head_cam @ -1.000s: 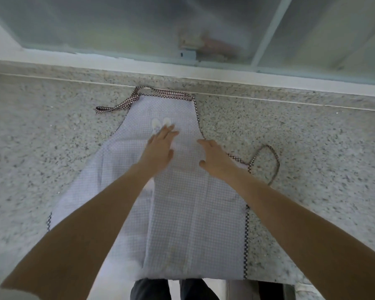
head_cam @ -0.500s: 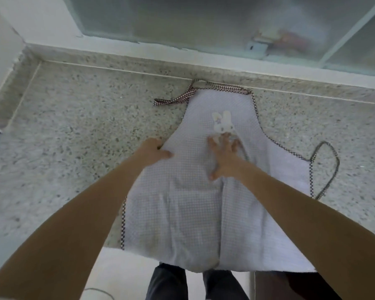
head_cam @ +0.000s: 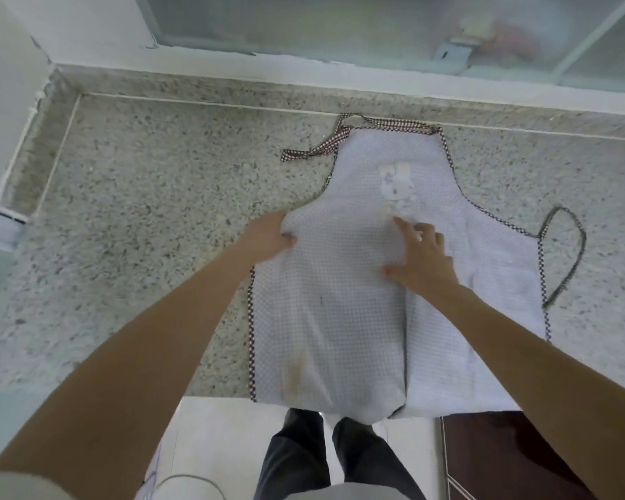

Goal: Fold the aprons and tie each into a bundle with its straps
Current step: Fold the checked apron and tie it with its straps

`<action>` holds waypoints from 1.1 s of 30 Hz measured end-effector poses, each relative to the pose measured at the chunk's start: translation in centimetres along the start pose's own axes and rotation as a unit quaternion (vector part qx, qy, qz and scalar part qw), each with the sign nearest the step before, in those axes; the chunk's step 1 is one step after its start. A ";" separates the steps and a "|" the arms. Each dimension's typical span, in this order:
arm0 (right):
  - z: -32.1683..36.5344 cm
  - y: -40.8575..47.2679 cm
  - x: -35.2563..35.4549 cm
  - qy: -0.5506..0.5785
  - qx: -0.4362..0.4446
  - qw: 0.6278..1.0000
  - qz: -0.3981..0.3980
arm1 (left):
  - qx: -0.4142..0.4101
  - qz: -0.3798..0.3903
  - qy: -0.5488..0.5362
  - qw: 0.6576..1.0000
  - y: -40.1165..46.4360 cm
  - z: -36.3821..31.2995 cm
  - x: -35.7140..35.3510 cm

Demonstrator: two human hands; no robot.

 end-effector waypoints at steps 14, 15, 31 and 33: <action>-6.6 -4.3 -3.0 0.027 -0.087 0.988 0.123 | 0.006 0.104 0.331 0.938 -5.0 -4.0 -13.4; -7.3 -4.7 -3.4 0.009 -0.088 0.985 0.145 | 0.006 0.108 0.334 0.936 -5.0 -3.8 -13.4; -4.9 -11.7 -3.7 -0.026 0.060 0.998 0.025 | -0.109 -0.101 0.362 0.920 -10.3 -4.1 -12.8; -3.4 -13.3 -5.7 -0.029 0.073 0.994 0.073 | -0.072 -0.143 0.293 0.942 -11.6 -2.9 -12.4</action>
Point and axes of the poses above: each hand's wrist, its own y-axis towards the middle knuckle, its own x-axis out of the back of the hand, z = x × y, the point moved 5 cm from there along y, towards the middle knuckle, and after that the axes turned 2 degrees about -x, right-handed, at the moved point
